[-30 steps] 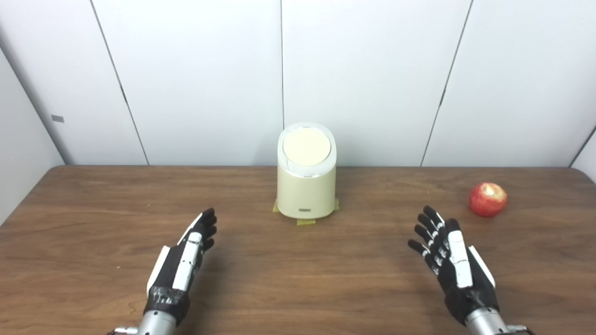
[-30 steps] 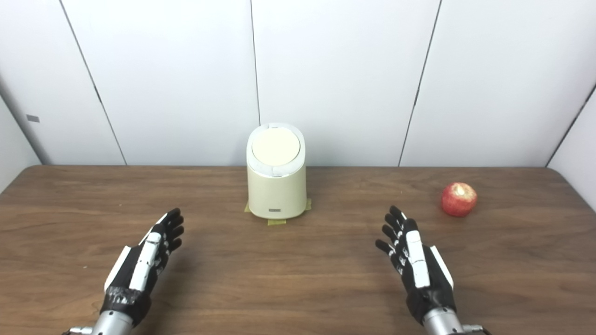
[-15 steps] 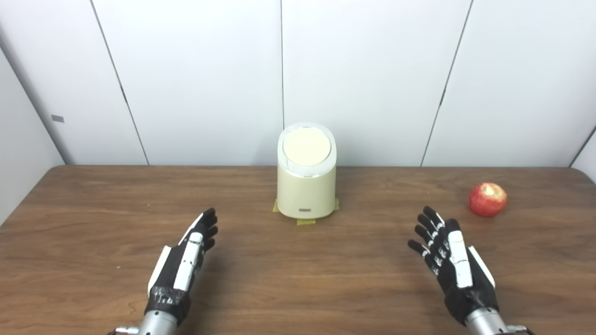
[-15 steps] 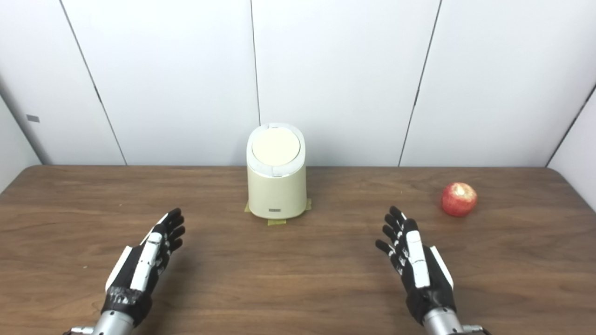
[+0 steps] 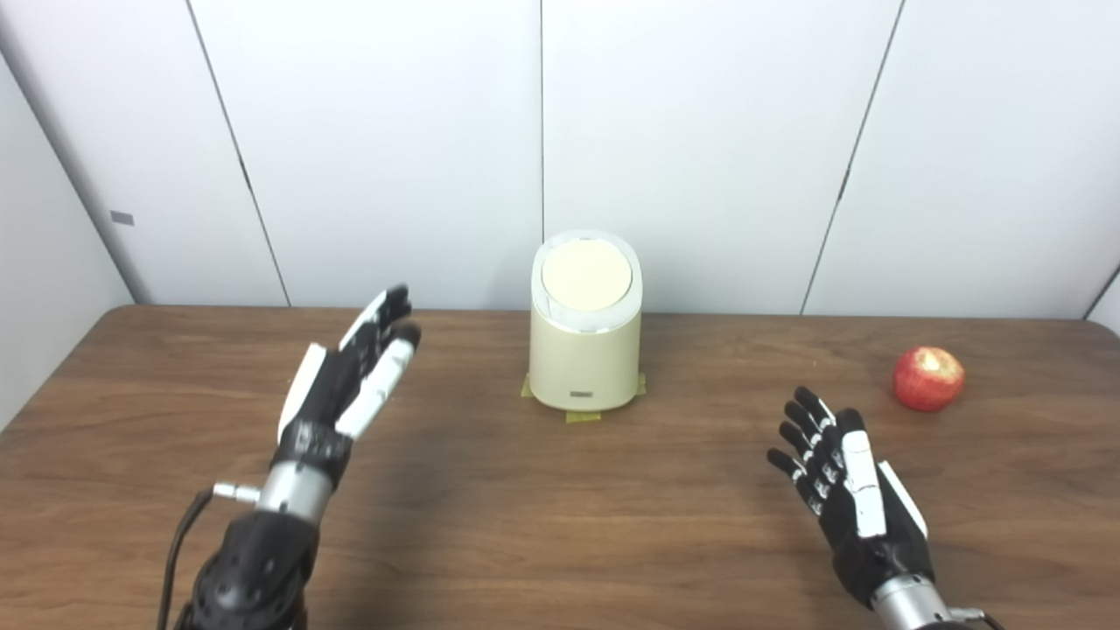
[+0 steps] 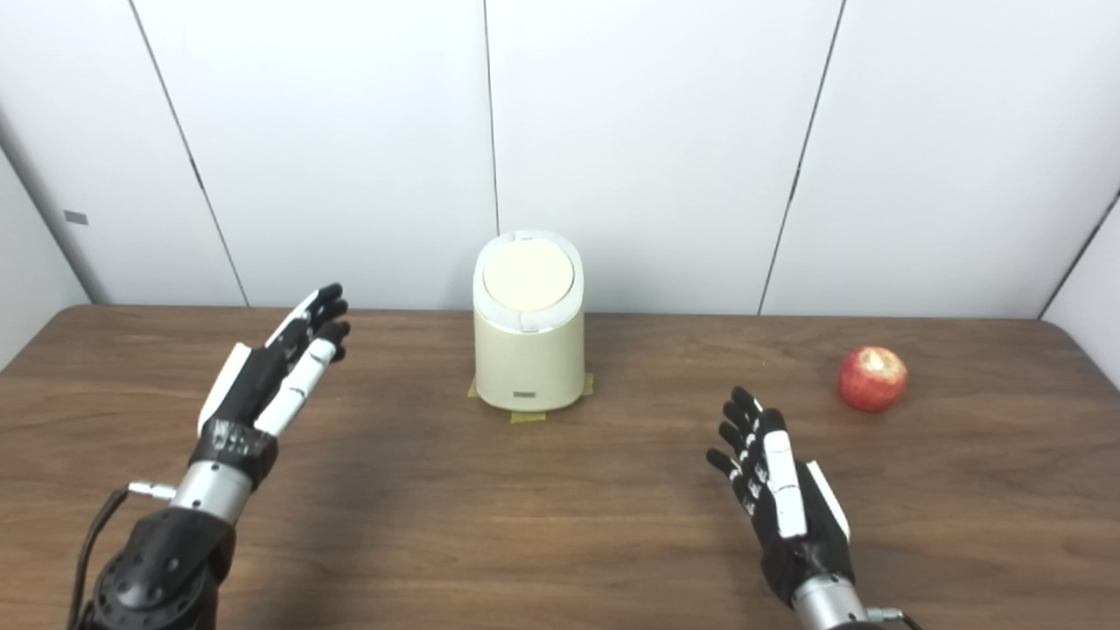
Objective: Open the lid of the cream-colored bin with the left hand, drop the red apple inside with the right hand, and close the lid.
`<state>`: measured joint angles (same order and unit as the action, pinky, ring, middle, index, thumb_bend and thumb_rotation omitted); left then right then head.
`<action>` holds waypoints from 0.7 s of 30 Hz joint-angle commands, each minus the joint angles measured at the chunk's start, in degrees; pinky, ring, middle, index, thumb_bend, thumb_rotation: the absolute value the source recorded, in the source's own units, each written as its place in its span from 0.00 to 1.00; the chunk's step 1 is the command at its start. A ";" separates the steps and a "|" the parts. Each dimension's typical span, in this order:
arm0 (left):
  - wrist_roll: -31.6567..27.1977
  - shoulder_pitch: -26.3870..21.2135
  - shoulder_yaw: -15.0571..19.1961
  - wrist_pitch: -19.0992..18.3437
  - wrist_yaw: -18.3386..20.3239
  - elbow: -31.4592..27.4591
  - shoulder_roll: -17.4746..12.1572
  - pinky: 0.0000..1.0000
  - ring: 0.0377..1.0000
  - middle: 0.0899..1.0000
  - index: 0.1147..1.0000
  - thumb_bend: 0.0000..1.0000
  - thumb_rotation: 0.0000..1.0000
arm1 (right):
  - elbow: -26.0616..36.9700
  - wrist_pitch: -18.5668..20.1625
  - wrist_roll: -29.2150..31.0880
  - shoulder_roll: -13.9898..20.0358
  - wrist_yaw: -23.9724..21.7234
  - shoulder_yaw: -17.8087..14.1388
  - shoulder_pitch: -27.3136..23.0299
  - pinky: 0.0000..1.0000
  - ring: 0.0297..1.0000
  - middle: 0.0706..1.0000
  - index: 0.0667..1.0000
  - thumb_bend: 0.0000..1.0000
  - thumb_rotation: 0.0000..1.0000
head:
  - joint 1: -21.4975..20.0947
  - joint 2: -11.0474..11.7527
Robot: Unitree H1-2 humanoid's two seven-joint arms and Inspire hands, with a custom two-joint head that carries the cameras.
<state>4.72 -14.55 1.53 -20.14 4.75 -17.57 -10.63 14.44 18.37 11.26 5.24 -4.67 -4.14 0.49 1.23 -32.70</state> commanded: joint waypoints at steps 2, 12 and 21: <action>0.35 -5.80 0.27 -1.78 -0.22 0.32 -0.60 0.90 0.93 0.95 0.96 0.59 0.74 | 1.27 -2.59 0.47 0.18 -0.44 -0.33 -1.97 0.88 0.96 0.96 0.96 0.60 1.00 | 0.05 0.05; 7.25 -18.42 -3.94 -6.41 0.93 7.05 -2.78 0.86 0.91 0.92 0.93 0.72 0.61 | 1.20 -2.98 0.08 0.38 -0.45 -0.08 -1.83 0.88 0.96 0.96 0.97 0.60 0.92 | -0.22 0.08; 9.21 -28.13 -8.89 -4.09 4.58 18.97 -5.00 0.88 0.92 0.94 0.95 0.88 0.35 | 1.07 -3.25 -0.17 -0.01 -0.24 0.17 -1.81 0.86 0.96 0.96 0.96 0.62 0.82 | -0.49 0.20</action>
<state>12.75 -38.69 -7.12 -26.08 9.49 1.34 -14.52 14.10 17.66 10.89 5.26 -4.66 -3.82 0.49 0.70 -32.43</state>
